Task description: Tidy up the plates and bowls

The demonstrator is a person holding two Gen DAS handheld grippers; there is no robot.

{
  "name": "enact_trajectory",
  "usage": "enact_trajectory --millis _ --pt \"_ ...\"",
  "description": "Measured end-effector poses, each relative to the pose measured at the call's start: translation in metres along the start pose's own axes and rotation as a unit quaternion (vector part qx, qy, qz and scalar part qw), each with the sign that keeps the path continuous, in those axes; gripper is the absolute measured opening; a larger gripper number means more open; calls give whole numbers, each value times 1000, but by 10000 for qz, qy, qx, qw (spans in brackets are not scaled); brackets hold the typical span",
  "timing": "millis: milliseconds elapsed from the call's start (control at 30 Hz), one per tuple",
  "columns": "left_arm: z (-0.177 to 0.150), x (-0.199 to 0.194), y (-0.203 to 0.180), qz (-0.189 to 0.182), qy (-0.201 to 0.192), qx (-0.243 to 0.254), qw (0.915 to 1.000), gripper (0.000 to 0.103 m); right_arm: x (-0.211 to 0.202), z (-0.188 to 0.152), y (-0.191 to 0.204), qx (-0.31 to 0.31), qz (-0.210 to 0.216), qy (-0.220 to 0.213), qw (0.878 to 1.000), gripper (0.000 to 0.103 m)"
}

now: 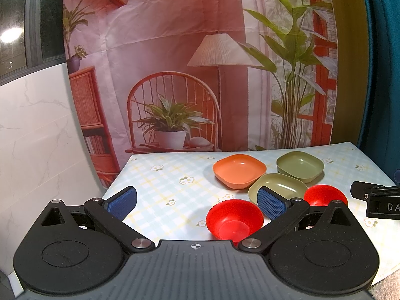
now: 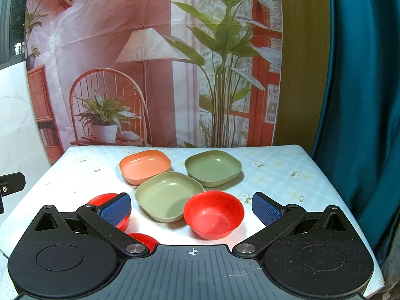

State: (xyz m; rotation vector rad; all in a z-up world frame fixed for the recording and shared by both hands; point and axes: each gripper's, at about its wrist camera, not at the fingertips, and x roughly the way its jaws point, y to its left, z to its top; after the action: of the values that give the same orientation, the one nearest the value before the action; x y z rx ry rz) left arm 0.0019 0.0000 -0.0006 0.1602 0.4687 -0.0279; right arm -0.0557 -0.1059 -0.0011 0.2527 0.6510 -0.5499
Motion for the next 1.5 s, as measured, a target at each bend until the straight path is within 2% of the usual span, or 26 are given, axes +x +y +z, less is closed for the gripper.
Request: enact_trajectory --millis 633,867,1000,1133,1200,1367,1500 --pt "2 4 3 63 18 -90 9999 103 1 1 1 5 34 -11 10000 103" --pt "5 15 4 151 -70 -69 9998 103 10 2 1 -131 231 -281 9993 103" --pt "5 22 -4 145 -157 151 9997 103 21 3 -1 -156 339 -389 9985 103" --pt "2 31 -8 35 -279 209 9994 103 37 3 -1 -282 289 -351 9986 103" --pt "-2 38 -9 -77 -244 179 9995 103 48 3 -1 -334 242 -194 9990 103" --pt "-14 60 -12 -298 90 207 9993 103 72 -6 0 -314 229 111 9992 103" --pt "-27 80 -8 -573 369 -8 9977 103 87 -20 2 -311 244 250 9989 103"
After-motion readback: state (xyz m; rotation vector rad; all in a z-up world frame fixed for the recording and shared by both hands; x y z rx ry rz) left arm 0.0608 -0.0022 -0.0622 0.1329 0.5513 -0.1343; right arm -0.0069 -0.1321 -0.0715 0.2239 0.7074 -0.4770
